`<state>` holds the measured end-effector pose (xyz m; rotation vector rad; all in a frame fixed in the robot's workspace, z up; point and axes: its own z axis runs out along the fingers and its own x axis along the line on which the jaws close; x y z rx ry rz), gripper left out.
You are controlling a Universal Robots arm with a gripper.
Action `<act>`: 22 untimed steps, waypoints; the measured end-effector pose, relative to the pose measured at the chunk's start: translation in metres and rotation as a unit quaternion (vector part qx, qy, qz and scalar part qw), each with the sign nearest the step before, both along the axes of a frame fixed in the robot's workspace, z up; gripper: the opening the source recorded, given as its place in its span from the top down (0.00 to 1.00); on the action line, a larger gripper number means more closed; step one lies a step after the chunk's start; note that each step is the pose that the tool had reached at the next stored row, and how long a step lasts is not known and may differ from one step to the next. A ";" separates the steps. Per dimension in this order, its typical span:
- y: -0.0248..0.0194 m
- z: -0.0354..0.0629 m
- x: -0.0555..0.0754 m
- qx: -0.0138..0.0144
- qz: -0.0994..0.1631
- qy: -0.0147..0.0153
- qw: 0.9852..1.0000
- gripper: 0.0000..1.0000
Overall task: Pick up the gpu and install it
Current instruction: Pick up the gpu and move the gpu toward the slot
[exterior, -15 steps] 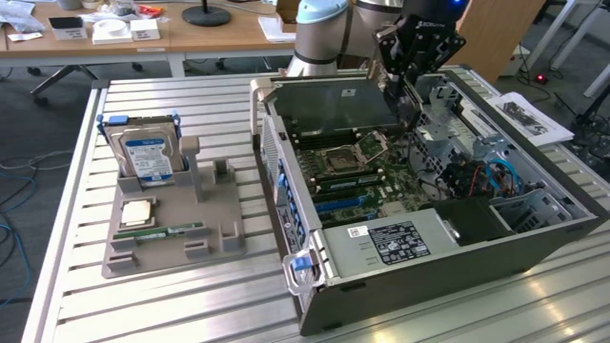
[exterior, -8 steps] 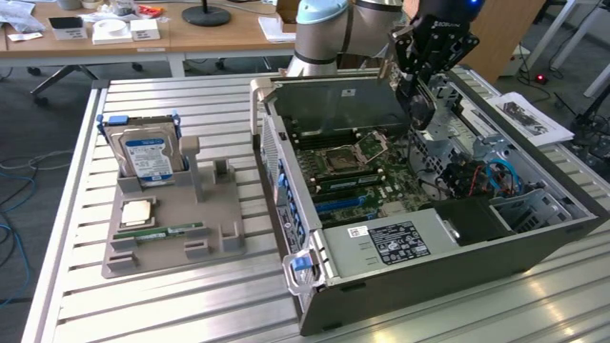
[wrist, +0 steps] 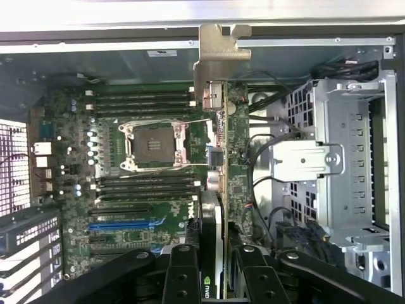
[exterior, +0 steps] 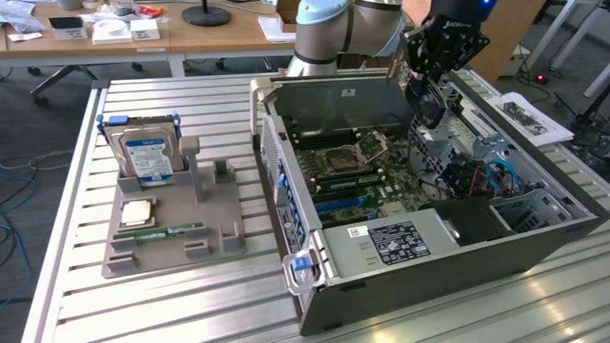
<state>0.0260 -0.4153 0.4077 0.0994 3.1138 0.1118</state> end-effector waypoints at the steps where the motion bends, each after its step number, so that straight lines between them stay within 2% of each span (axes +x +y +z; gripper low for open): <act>1: 0.0000 0.0000 0.002 0.000 0.000 0.000 1.000 0.73; 5: 0.0000 0.0000 0.008 0.000 0.001 0.000 1.000 0.73; 22: 0.0001 -0.0004 0.016 0.000 0.014 0.000 1.000 0.73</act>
